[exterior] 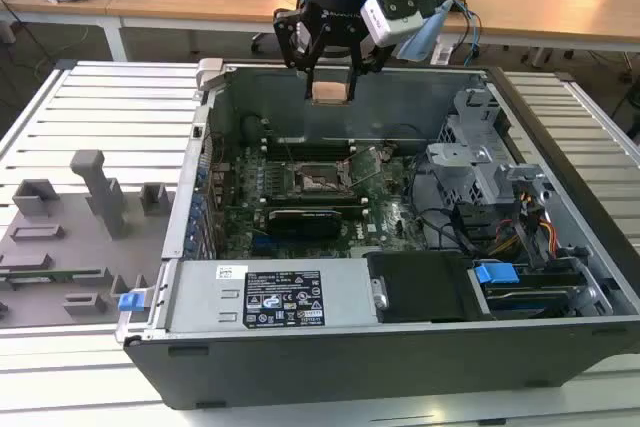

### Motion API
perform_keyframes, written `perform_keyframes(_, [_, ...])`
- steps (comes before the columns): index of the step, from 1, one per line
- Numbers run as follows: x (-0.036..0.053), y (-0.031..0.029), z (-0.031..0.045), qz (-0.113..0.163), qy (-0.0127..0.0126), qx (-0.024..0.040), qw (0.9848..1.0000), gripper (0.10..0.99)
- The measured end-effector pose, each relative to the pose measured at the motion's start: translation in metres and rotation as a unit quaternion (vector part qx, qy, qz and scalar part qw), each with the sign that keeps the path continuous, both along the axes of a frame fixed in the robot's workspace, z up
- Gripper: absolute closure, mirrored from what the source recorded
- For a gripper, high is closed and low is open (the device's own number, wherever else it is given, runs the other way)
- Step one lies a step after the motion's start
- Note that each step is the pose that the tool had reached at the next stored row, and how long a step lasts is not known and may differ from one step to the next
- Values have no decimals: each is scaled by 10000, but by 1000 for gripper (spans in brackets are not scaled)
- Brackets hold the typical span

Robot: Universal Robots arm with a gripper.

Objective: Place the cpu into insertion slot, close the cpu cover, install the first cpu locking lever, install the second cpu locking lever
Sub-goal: 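Place the cpu into insertion slot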

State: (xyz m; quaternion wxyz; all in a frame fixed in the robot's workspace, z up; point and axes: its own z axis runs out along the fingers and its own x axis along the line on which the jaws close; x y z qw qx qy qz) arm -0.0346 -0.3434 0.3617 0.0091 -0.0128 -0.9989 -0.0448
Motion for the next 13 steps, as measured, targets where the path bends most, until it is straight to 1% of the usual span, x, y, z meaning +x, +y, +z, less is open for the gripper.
perform_keyframes(8, [-1,0,-2,0,1,-1,10000,545])
perform_keyframes(12, [-1,1,-56,0,-13,-26,10000,545])
perform_keyframes(13, [-1,2,-89,0,-21,-30,10000,545])
